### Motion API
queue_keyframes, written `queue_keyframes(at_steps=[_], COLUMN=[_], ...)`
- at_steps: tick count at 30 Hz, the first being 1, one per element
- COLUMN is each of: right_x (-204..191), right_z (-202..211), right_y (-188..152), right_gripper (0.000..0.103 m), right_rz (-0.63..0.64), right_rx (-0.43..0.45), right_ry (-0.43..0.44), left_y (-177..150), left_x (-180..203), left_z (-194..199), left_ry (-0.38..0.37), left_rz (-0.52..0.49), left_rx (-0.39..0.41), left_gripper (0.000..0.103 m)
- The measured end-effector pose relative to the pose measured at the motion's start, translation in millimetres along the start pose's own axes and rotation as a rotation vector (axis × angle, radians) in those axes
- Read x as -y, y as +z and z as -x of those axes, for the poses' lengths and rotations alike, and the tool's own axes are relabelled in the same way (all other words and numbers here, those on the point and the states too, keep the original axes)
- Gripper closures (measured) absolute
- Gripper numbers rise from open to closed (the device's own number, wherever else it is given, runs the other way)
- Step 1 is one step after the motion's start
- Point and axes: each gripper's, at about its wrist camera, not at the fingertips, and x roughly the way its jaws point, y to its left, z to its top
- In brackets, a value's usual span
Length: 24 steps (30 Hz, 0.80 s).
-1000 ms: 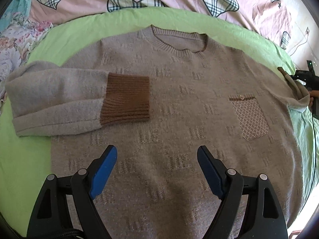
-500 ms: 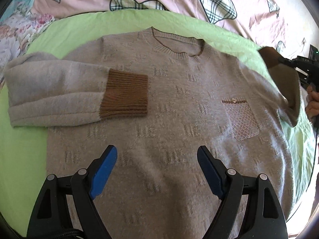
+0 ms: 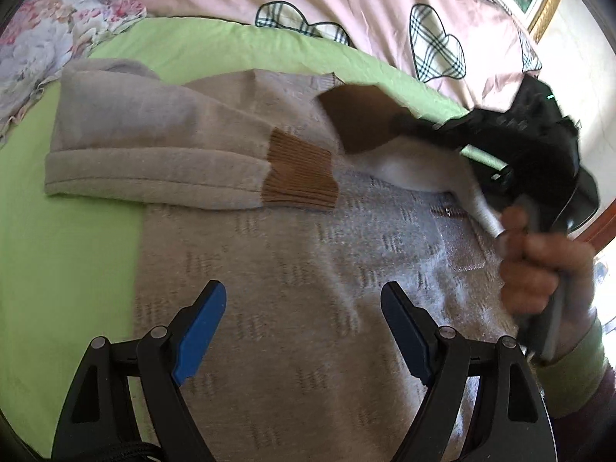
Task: Fold small clothes
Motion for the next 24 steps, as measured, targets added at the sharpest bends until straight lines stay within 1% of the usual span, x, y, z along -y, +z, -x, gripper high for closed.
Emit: queue_keyframes(at_steps=[2,4,5,6,7,8,10,12,14,15,16,18,19,20,21,22,24], right_x=[-3,2,4,5,8,10,12,15,20,20,21,24,26,28,31,34,39], right_z=[-20,-26,-30,-32,-30,-24,-9,14,43,51,62,86,96,109,117,126,147], right_y=[-14,-21,-26,-27,-29,-32,-38,-41,-47,-49,-52,-57,-60,-63,-64,-65,-64], right_gripper=[0.093,0.090,0.077,0.062,0.057,0.054,0.054,0.054,0.054,0.054,0.054,0.054,0.054,0.054,0.054,0.054,0.054], right_rz=[0.003,-0.006,-0.017,-0.027,-0.040,-0.049,-0.053,-0.062,-0.075,-0.080,-0.086,-0.096,-0.099,-0.105,-0.110,-0.116,-0.125], right_rx=[-0.059,-0.097,-0.127,-0.135,-0.138,-0.128,-0.105,-0.064,-0.009,0.010,0.032,0.071,0.090,0.118,0.134,0.156,0.206], right_ry=[0.001,-0.021,-0.035,-0.036,-0.031,-0.022,-0.022,-0.025,-0.041,-0.047,-0.057,-0.084,-0.100,-0.118,-0.129,-0.141,-0.167], left_y=[2,6,9,13,16,19,28,37,47,53,57,66,68,68,69,68,68], left_x=[-4,-8,-8,-9,-10,-11,-13,-13,-11,-8,-5,7,13,16,21,27,24], left_z=[0,-3,-7,-13,-16,-21,-38,-53,-67,-73,-76,-85,-92,-95,-92,-83,-54], left_ry=[-0.025,-0.067,-0.091,-0.126,-0.148,-0.169,-0.227,-0.262,-0.275,-0.276,-0.276,-0.292,-0.308,-0.305,-0.273,-0.241,-0.218], left_rz=[0.012,0.031,0.039,0.052,0.064,0.080,0.122,0.157,0.179,0.175,0.164,0.110,0.089,0.070,0.043,0.004,-0.024], left_rx=[-0.001,-0.005,-0.010,-0.021,-0.025,-0.034,-0.067,-0.091,-0.095,-0.079,-0.066,-0.057,-0.074,-0.083,-0.057,-0.024,0.069], left_gripper=[0.020,0.020,0.020,0.020,0.020,0.019,0.019,0.019,0.019,0.021,0.025,0.063,0.101,0.097,0.097,0.098,0.098])
